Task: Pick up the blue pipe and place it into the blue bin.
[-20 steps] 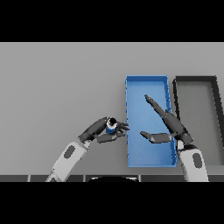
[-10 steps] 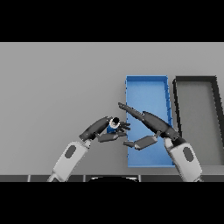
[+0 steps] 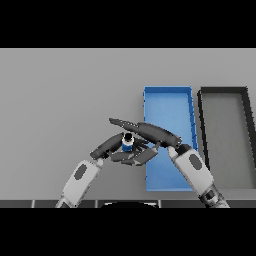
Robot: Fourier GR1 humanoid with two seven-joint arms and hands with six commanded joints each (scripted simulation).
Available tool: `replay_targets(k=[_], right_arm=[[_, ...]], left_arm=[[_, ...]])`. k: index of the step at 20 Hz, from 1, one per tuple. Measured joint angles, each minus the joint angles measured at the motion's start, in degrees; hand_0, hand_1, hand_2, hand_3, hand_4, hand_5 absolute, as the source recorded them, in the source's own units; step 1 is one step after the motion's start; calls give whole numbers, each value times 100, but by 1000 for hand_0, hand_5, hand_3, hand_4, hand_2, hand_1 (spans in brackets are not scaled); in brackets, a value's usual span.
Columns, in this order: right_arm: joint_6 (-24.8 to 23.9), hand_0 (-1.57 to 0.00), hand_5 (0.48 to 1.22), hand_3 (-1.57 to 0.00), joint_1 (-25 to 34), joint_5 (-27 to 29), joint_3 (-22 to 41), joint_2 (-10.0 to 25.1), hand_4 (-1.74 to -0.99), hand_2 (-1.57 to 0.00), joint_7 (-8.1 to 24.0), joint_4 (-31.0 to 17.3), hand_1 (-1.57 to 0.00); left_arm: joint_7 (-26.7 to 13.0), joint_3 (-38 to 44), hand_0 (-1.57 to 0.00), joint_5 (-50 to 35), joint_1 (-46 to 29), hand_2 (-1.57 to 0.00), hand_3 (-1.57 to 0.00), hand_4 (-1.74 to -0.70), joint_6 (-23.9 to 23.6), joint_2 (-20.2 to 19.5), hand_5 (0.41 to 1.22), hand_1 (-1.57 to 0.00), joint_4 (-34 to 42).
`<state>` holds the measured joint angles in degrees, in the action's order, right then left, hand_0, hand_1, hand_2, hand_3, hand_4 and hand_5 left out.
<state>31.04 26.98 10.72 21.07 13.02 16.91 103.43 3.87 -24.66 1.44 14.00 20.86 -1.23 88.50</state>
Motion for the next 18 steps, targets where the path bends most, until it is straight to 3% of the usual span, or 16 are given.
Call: replay_targets(k=[1,2,3,4,5,7,8,10,12,16,18], right_arm=[[42,-24,517,-49,58,5,56,-75,-1222,-130,18,-78,-108],[19,-166,519,-143,238,48,48,-162,-1255,-249,132,-176,-241],[102,-398,520,-307,317,118,11,-142,-1303,-428,158,-282,-437],[162,-630,523,-504,333,120,52,-167,-1383,-657,123,-312,-652],[142,-818,527,-662,427,18,83,-243,-1446,-840,99,-400,-836],[120,-1089,600,-896,400,-59,174,-322,-1537,-1103,-24,-399,-1101],[117,-1186,671,-1031,340,1,166,-374,-1513,-1196,-79,-451,-1195],[89,-1324,869,-1225,269,225,126,-477,-1481,-1331,-157,-399,-1330],[79,-1413,996,-1350,257,116,104,-499,-1474,-1418,-237,-354,-1417],[168,-1506,1129,-1480,130,-197,200,-614,-1488,-1508,-596,-281,-1508],[100,-1530,1162,-1513,41,78,150,-802,-1492,-1531,-332,-278,-1531]], left_arm=[[48,-29,-1571,47,-61,-1571,-1571,-1460,42,1,1221,-1571,26],[26,-2,-1571,23,-50,-1571,-1571,-1515,75,63,1221,-1571,-35],[-89,28,-1571,63,-53,-1541,-1304,-1560,32,79,1221,-1571,-42],[-176,22,-1571,37,-126,-1528,-1139,-1596,58,88,1221,-1571,13],[-380,82,-1571,2,-65,-1537,-1163,-1625,54,118,1221,-1571,-22],[-161,78,-1571,97,-84,-1549,-1228,-1667,61,132,1221,-1571,-68],[-139,48,-1571,132,-82,-1553,-1271,-1682,77,184,1221,-1571,-103],[-144,62,-1571,115,-115,-1560,-1331,-1703,82,221,1221,-1571,-34],[-141,125,-1571,125,-47,-1549,-1372,-1717,118,196,1221,-1571,-16],[48,138,-1571,235,-75,-1555,-1432,-1731,143,250,1221,-1571,-53],[40,144,-1571,242,-37,-1561,-1434,-1735,92,281,1221,-1571,-65]])
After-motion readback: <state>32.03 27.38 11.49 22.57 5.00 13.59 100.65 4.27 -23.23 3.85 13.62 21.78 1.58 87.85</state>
